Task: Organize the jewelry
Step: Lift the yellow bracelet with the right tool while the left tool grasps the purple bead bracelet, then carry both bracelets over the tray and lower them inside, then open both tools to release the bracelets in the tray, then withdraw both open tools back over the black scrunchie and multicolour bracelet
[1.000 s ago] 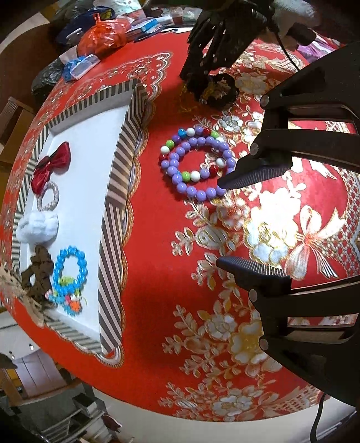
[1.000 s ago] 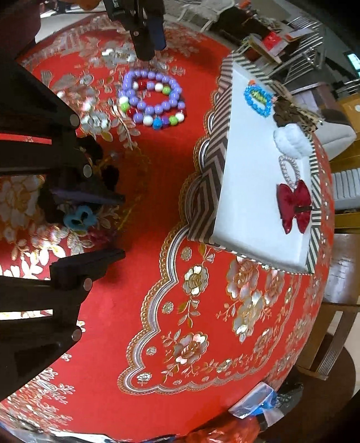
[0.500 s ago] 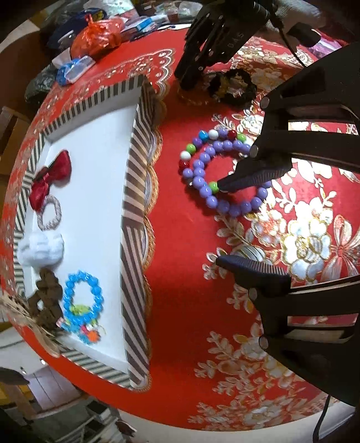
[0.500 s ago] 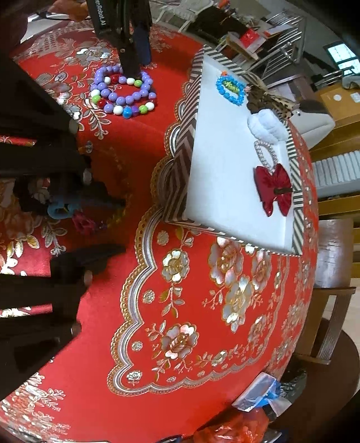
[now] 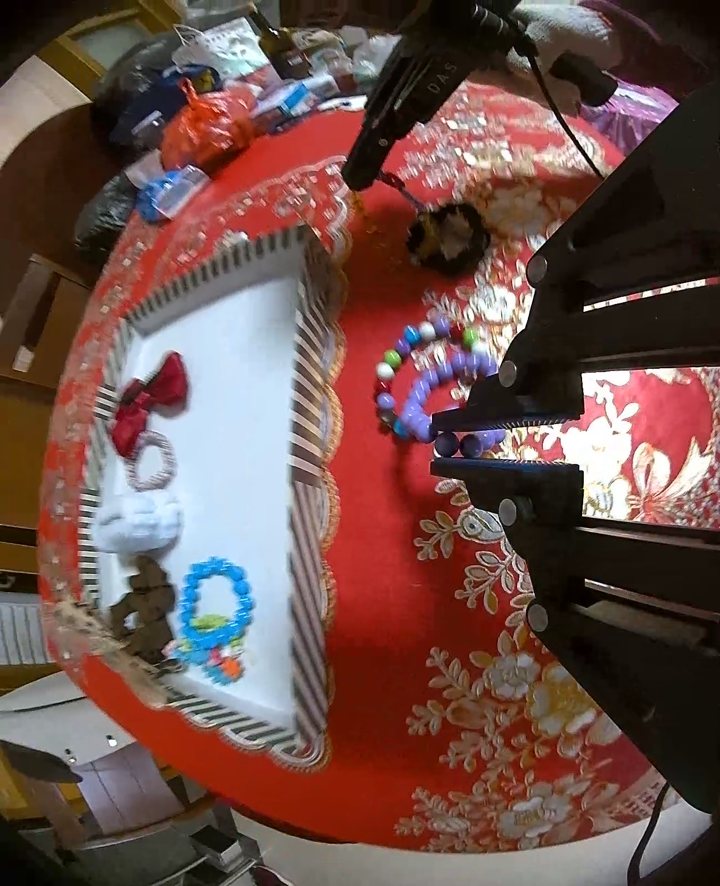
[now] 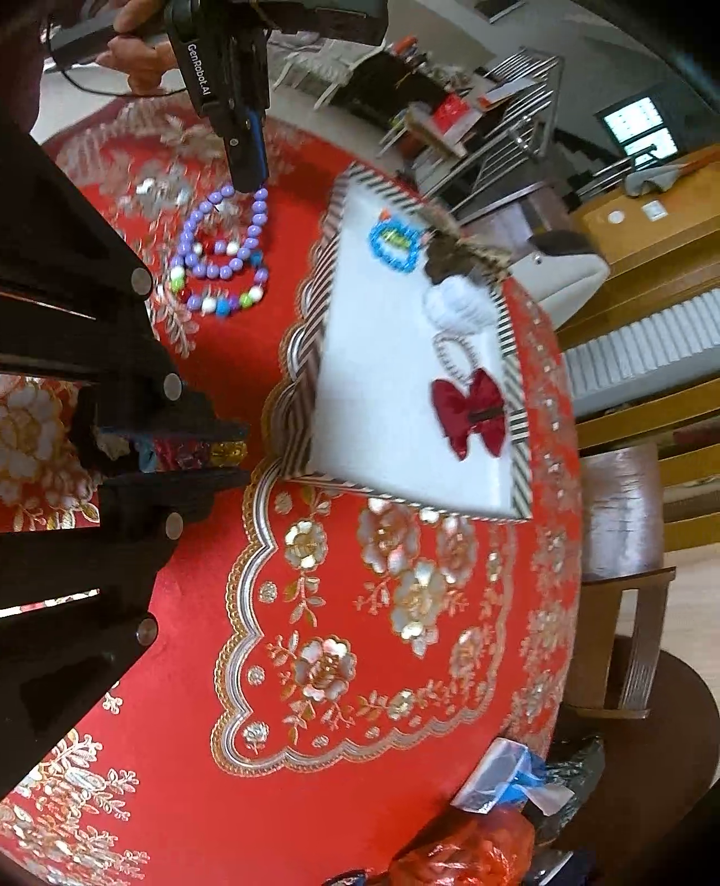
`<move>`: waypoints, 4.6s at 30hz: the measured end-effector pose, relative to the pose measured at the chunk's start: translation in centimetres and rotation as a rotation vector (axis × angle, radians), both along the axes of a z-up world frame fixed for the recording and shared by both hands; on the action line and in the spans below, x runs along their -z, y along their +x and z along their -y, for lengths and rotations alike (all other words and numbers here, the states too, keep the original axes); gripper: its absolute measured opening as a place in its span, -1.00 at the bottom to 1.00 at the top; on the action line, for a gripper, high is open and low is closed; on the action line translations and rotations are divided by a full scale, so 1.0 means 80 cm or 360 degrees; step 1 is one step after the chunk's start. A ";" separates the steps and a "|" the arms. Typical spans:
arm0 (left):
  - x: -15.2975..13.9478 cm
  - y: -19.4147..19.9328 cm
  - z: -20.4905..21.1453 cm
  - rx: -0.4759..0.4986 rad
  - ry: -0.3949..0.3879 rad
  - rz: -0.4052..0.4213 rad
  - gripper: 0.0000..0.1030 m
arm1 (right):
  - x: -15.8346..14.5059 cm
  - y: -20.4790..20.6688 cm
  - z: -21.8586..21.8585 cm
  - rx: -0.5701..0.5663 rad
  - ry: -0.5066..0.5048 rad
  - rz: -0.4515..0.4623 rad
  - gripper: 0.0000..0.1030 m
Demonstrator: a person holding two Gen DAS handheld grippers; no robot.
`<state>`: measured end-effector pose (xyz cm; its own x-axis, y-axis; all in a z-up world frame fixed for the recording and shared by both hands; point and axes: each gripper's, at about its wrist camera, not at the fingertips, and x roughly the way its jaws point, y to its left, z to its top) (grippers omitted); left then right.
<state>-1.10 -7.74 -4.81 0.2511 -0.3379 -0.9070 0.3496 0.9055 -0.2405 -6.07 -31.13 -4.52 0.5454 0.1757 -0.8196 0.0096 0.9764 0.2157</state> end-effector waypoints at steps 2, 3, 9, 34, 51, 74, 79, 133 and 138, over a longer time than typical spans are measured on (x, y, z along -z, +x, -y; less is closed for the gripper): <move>-0.015 -0.005 -0.002 -0.0007 -0.0012 0.0024 -0.85 | -0.012 -0.004 0.001 -0.0002 0.0023 0.0026 -0.84; -0.023 -0.006 -0.002 -0.0009 -0.0016 0.0034 -0.85 | -0.015 -0.004 0.002 0.0001 0.0030 0.0035 -0.84; -0.065 -0.007 -0.004 -0.0037 -0.0030 0.0123 -0.85 | -0.051 -0.012 0.006 -0.0004 0.0070 0.0136 -0.84; -0.101 0.038 0.011 -0.0044 0.0098 0.0321 -0.85 | -0.108 0.047 -0.017 -0.0129 0.0054 0.0243 -0.84; -0.059 0.103 0.044 0.0007 0.0066 0.0194 -0.85 | -0.042 0.148 -0.056 -0.0284 0.0072 -0.0012 -0.84; 0.043 0.178 -0.017 -0.0258 0.0250 -0.0017 -0.85 | 0.039 0.303 -0.008 -0.0110 -0.0396 -0.0107 -0.84; 0.042 0.178 -0.015 -0.0261 0.0273 0.0002 -0.85 | 0.044 0.306 -0.007 -0.0113 -0.0369 -0.0147 -0.82; -0.067 -0.034 0.003 -0.0278 0.0294 0.0383 -0.08 | -0.053 -0.056 -0.048 0.0127 0.0053 0.0119 -0.19; -0.070 -0.054 0.009 -0.0260 0.0284 0.0391 -0.07 | -0.054 -0.078 -0.047 0.0139 0.0040 0.0127 -0.19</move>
<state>-5.45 -8.44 0.76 0.5072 -0.1168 -0.8539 0.2242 0.9745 -0.0001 -12.30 -27.39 -0.19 0.6228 0.1448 -0.7689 0.0760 0.9669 0.2437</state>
